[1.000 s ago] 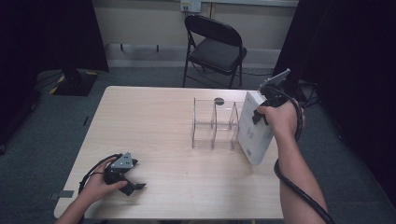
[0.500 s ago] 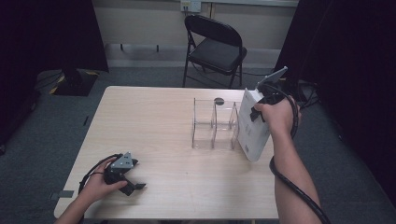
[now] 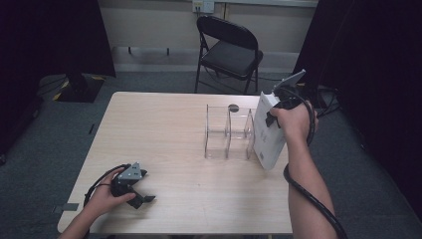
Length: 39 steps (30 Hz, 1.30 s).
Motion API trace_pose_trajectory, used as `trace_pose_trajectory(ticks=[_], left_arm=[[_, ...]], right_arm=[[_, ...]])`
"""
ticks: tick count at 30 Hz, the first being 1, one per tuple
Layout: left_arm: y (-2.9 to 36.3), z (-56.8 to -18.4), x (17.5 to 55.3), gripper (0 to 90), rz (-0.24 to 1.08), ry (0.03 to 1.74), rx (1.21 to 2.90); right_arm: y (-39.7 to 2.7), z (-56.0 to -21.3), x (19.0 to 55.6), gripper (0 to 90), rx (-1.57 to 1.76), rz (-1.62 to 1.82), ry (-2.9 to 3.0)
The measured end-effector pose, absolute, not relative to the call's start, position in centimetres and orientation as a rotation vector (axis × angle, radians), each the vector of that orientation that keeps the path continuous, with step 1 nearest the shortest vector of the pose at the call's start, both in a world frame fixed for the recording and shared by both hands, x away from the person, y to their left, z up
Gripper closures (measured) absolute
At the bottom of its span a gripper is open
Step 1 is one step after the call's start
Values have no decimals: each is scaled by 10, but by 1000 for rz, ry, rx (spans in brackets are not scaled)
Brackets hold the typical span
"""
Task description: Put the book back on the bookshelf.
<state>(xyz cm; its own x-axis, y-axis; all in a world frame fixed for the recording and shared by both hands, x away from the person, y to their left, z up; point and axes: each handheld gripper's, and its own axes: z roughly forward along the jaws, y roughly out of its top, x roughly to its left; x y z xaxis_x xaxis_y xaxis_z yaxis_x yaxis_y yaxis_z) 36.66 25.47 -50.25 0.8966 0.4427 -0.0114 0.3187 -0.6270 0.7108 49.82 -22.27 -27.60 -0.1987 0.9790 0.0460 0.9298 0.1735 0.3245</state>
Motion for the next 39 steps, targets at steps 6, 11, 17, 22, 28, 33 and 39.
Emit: trace_pose_trajectory(ticks=[6,11,17,22,28,33,39], left_arm=[[255,-503,367,0,211,542,2297],[255,-503,367,0,210,540,2291],[255,-503,367,0,210,540,2292],[255,-502,366,0,211,541,2299],[255,-503,366,0,210,540,2291],[255,-502,366,0,214,539,2300],[255,-502,366,0,214,539,2300]], right_arm=[[-220,-277,502,526,1855,410,2264],[-219,-280,505,526,1859,415,2259],[-217,-284,507,526,1871,409,2235],[-216,-286,508,526,1878,415,2226],[-214,-286,512,526,1880,413,2215],[-214,-289,515,526,1890,408,2208],[-211,-292,518,526,1878,398,2209]])
